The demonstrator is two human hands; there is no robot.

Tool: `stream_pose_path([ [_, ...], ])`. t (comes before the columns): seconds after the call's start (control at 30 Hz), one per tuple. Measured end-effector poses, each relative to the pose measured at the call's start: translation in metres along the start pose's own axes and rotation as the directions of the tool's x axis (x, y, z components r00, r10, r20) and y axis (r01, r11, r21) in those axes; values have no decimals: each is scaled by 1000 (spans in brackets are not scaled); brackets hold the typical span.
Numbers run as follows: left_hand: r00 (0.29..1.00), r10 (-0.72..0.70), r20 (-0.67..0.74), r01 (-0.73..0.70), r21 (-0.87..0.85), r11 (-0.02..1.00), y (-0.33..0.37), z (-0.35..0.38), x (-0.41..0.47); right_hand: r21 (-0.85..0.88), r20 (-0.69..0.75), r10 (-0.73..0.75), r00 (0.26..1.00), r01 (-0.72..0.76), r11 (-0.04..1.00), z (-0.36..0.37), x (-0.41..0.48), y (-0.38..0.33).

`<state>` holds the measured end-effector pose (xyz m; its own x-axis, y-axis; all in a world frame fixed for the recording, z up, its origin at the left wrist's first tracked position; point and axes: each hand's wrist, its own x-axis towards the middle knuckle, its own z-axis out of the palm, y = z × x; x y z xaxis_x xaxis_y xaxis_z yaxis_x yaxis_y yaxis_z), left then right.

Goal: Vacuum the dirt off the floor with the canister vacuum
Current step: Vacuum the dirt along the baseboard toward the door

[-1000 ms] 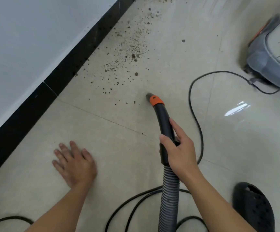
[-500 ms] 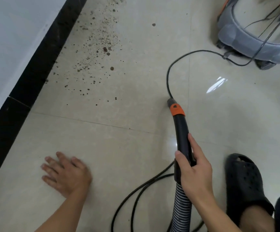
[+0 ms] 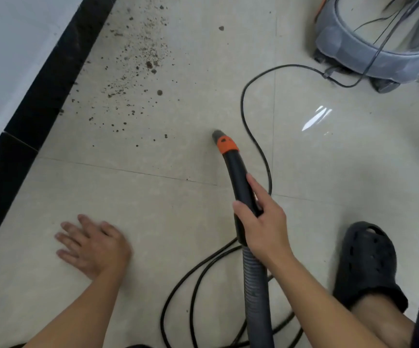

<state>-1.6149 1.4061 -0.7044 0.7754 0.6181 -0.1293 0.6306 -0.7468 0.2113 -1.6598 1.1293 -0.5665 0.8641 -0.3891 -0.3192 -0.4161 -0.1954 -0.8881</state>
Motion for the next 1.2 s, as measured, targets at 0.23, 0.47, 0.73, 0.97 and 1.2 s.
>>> stream_pose_path([
  [0.23, 1000, -4, 14, 4, 24, 1000, 0, -1, -1, 20, 50, 51, 997, -52, 998, -18, -54, 15],
  [0.47, 1000, 3, 8, -3, 18, 1000, 1, -2, -5, -22, 112, 13, 994, -11, 1000, -3, -50, 17],
  [0.73, 1000, 0, 1, 0, 19, 1000, -1, -2, -4, 6, 86, 4, 996, -4, 1000, -5, -38, 14],
  [0.97, 1000, 2, 6, -2, 22, 1000, -1, -3, -3, -56, 226, 58, 972, -47, 997, -24, -111, 51],
  [1.2, 1000, 9, -2, -9, 12, 1000, 0, -3, -4, -112, 229, -17, 973, 44, 993, -14, -86, 47],
])
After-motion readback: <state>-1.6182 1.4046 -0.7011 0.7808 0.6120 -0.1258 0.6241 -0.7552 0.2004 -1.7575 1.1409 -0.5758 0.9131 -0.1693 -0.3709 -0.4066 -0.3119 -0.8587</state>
